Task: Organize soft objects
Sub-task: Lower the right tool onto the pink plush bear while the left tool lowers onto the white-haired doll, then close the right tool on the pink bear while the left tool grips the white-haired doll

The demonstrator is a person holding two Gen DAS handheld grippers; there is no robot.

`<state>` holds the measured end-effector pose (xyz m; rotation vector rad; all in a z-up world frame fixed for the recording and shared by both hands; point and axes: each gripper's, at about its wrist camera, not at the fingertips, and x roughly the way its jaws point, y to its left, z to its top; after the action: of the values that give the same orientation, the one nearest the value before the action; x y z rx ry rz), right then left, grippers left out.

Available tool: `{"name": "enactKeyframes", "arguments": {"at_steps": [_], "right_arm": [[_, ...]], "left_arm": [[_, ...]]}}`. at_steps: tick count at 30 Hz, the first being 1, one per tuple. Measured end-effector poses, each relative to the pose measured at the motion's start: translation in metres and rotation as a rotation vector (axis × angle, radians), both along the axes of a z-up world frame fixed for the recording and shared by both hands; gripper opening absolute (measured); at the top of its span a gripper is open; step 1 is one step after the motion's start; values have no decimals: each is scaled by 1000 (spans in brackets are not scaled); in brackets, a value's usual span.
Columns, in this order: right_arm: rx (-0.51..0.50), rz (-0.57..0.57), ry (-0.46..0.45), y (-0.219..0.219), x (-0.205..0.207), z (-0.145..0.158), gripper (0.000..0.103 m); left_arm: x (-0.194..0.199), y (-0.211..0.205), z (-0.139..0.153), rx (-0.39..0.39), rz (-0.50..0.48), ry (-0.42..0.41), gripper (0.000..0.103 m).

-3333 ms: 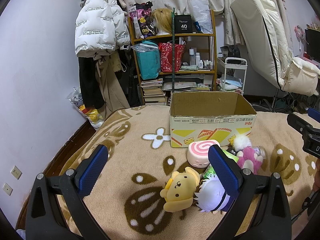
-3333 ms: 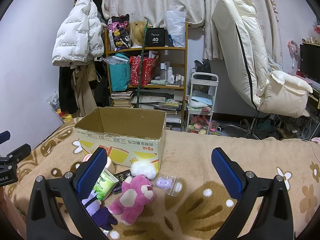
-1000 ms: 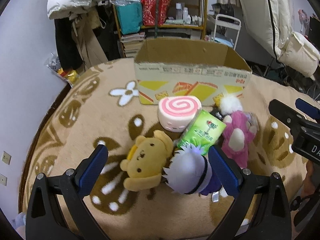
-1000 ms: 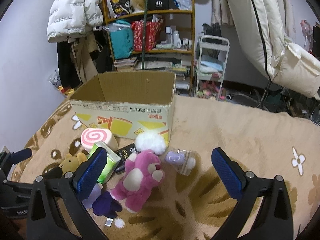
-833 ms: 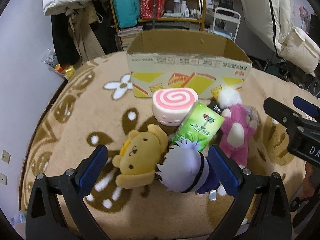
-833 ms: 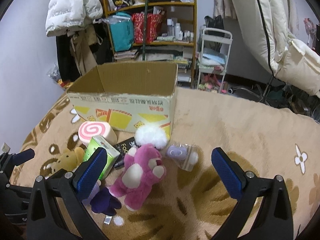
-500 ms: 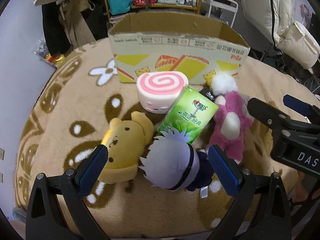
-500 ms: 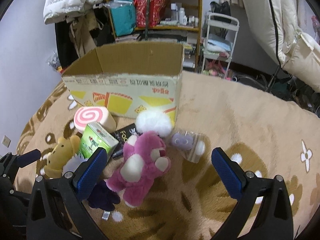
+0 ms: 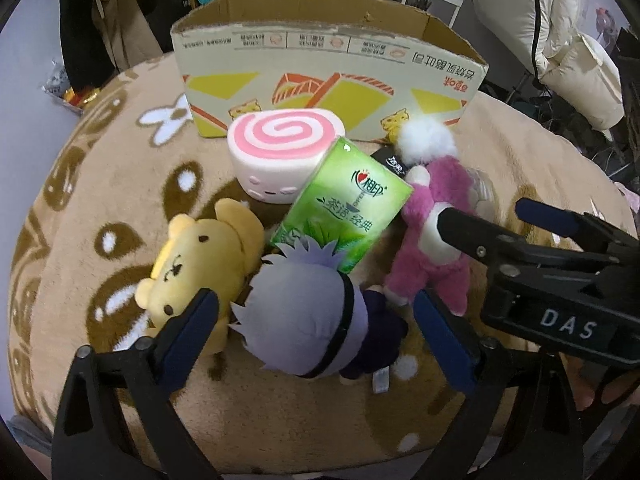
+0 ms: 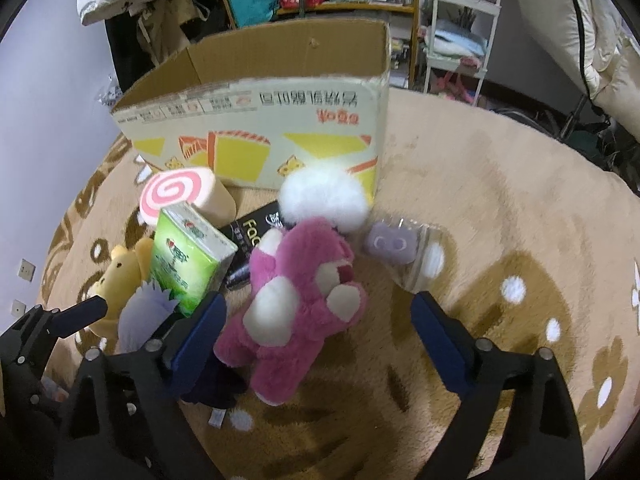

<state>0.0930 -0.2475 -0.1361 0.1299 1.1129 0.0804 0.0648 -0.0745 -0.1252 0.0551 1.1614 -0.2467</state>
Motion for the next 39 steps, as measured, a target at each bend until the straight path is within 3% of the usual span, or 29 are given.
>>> {"name": "enactKeyframes", "arguments": {"at_steps": [5, 10, 20, 24, 26, 33, 39], "right_arm": [[17, 18, 52, 5, 3, -13, 85], [30, 40, 80, 10, 7, -22, 76], [65, 51, 101, 19, 19, -37, 75], [63, 60, 105, 23, 23, -38, 69], [58, 64, 105, 20, 21, -37, 68], [53, 69, 104, 27, 21, -38, 64], [20, 81, 79, 29, 14, -30, 54]], "left_arm": [[7, 3, -11, -16, 19, 60, 76], [11, 3, -17, -3, 26, 66, 74], [16, 0, -27, 21, 27, 83, 73], [17, 0, -27, 19, 29, 77, 73], [16, 0, -28, 32, 33, 71, 65], [16, 3, -28, 25, 31, 63, 62], [8, 3, -21, 30, 27, 31, 62]]}}
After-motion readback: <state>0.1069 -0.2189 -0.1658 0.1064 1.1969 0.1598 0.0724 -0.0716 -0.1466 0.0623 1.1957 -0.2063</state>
